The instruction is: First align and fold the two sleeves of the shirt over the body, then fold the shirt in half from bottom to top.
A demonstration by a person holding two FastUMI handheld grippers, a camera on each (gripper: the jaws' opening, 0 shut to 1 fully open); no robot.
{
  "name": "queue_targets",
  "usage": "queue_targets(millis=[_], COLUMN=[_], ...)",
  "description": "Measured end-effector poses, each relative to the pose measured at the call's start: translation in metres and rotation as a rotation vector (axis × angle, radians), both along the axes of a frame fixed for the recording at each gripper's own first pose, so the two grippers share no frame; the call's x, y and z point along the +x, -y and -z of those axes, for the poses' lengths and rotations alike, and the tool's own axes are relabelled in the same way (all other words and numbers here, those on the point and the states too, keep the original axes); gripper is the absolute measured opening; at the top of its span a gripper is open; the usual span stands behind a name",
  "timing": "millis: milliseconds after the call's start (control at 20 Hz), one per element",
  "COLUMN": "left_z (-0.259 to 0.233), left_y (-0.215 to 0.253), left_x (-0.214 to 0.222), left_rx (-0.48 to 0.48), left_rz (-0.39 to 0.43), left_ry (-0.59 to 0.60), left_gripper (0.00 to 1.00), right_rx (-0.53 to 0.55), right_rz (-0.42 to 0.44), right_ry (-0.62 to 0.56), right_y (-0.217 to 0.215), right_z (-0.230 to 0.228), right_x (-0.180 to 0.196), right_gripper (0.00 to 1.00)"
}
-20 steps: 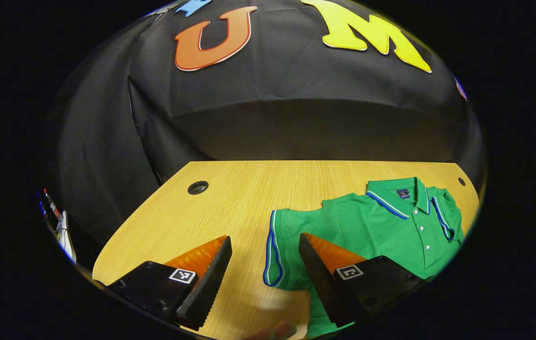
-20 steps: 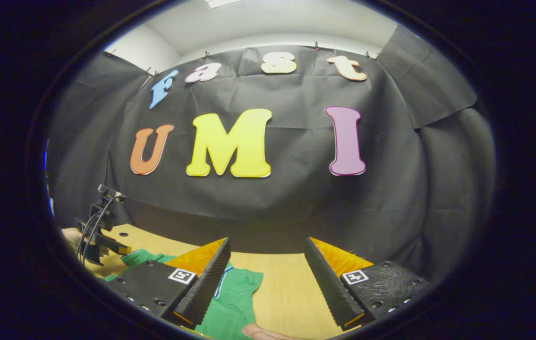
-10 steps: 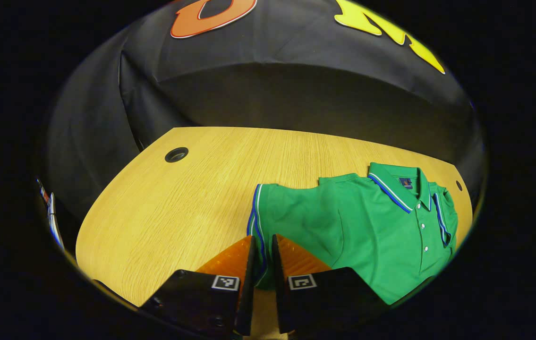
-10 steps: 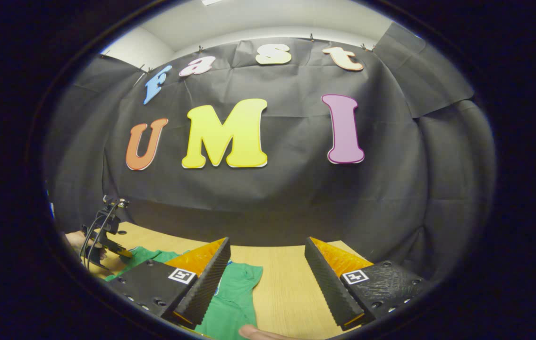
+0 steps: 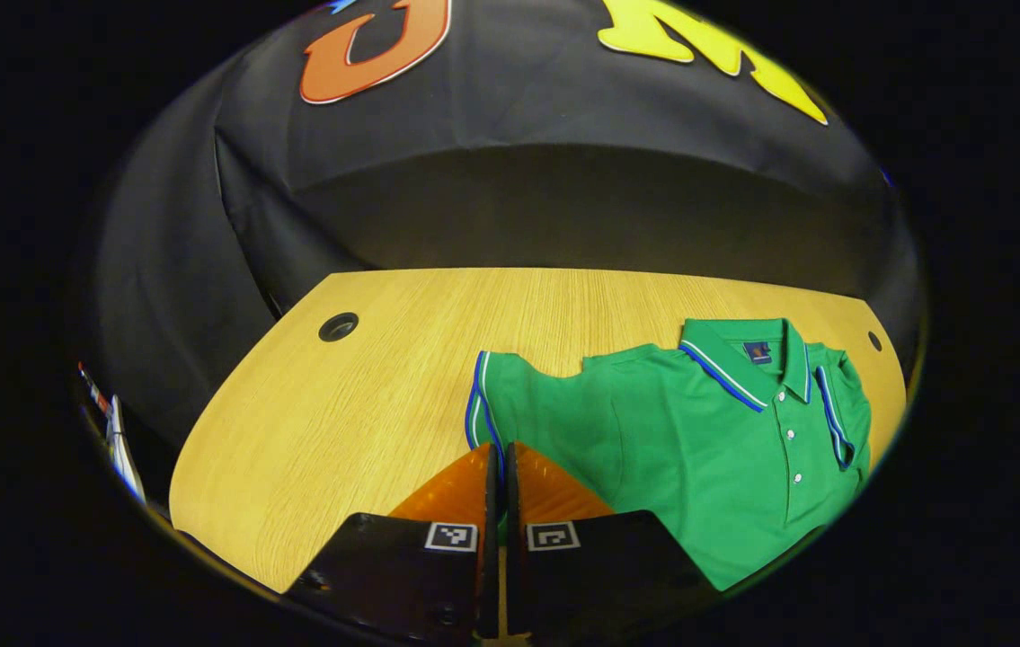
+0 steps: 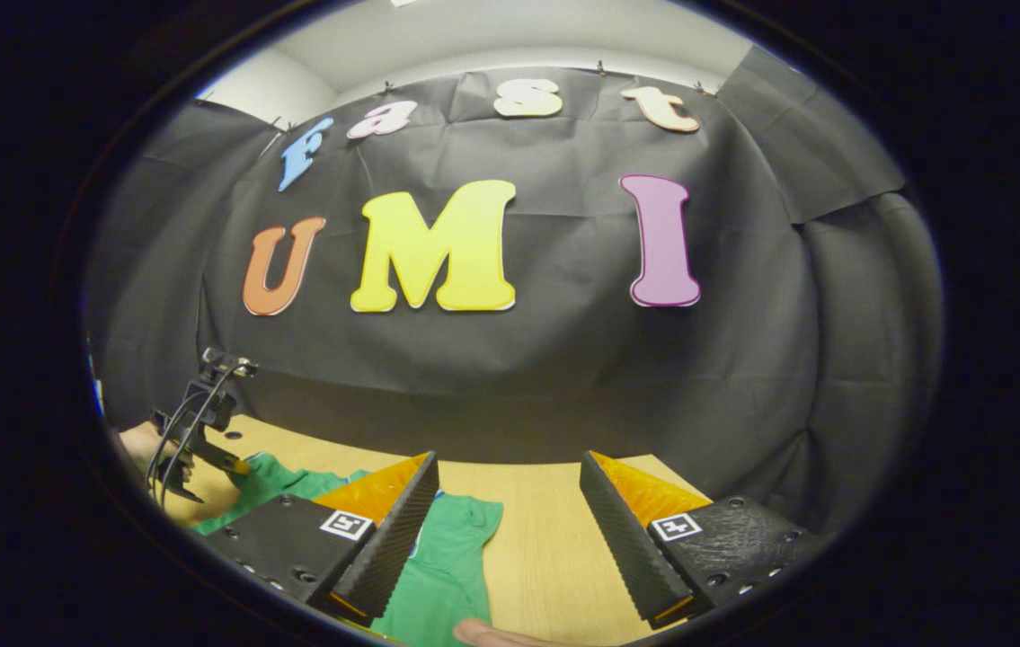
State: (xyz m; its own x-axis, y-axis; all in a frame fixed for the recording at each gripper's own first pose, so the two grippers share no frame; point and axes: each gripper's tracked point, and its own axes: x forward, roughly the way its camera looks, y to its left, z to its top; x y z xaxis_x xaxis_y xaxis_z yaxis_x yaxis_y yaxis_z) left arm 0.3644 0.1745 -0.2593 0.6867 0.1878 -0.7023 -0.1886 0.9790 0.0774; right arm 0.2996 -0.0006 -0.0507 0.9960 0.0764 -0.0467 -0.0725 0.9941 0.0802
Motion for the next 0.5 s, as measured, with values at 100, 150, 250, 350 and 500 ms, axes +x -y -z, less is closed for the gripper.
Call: queue_targets(millis=[100, 150, 250, 350, 500], left_z=[-0.007, -0.009, -0.011, -0.016, -0.019], left_y=[0.016, 0.026, 0.044, 0.060, 0.088], left_x=[0.003, 0.005, 0.007, 0.007, 0.008], left_rx=[0.017, 0.022, 0.046, 0.069, 0.036], left_rz=[0.030, 0.047, 0.083, 0.116, 0.140], left_ry=[0.009, 0.012, 0.013, 0.013, 0.031], left_gripper=[0.06, 0.06, 0.06, 0.06, 0.06], right_rx=[-0.002, -0.004, -0.018, -0.031, -0.025], right_rz=[0.005, 0.004, 0.000, 0.007, 0.007], right_ry=[-0.003, -0.007, -0.015, -0.020, -0.025], right_y=[0.000, -0.001, -0.004, -0.003, -0.005], right_z=[0.002, 0.005, 0.008, 0.011, 0.013], right_x=[0.001, 0.002, 0.004, 0.005, 0.007], right_gripper=[0.96, 0.96, 0.96, 0.96, 0.96])
